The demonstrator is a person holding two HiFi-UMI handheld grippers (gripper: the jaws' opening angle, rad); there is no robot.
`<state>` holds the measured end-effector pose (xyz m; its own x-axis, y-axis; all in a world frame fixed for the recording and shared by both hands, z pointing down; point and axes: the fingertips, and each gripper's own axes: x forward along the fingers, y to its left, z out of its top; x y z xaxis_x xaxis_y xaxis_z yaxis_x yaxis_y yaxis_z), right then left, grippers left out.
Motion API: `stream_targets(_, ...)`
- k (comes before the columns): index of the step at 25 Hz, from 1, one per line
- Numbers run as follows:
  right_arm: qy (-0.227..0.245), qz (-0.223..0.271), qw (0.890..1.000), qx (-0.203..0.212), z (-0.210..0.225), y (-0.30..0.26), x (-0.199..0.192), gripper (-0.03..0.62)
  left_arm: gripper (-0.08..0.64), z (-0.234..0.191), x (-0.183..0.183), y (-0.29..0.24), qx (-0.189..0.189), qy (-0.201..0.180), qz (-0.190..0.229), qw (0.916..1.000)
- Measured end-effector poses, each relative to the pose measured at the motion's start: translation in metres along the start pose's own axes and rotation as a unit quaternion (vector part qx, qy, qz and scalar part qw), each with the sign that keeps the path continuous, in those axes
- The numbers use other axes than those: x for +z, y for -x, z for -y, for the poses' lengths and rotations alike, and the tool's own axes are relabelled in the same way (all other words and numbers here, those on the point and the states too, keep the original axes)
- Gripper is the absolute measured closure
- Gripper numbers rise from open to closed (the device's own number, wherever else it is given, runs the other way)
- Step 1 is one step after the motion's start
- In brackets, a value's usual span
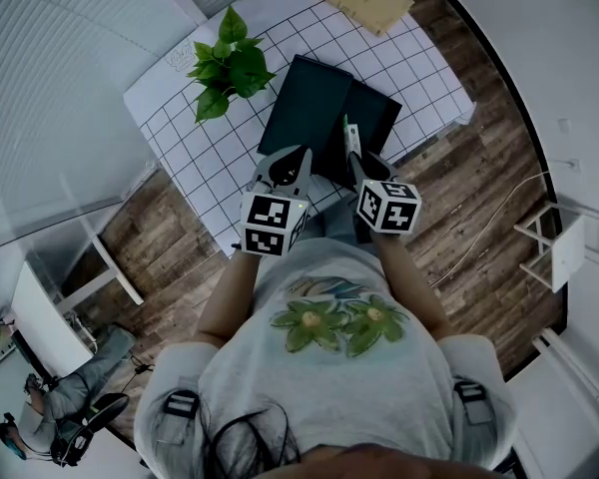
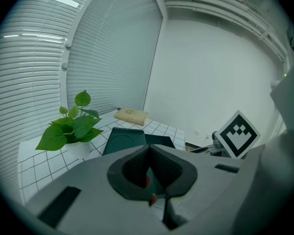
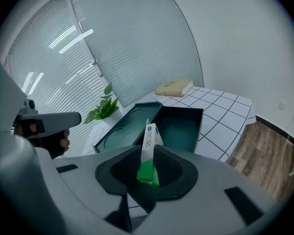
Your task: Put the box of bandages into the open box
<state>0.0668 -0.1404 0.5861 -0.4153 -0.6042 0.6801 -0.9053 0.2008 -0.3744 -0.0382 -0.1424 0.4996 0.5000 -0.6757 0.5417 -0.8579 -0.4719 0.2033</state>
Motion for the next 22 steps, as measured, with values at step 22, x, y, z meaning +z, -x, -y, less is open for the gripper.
stream_targets(22, -0.001, -0.015, 1.000, -0.006, 0.0020, -0.0085, -0.0096, 0.506, 0.552, -0.0014, -0.0013, -0.0020, -0.004, -0.004, -0.001, 1.0000)
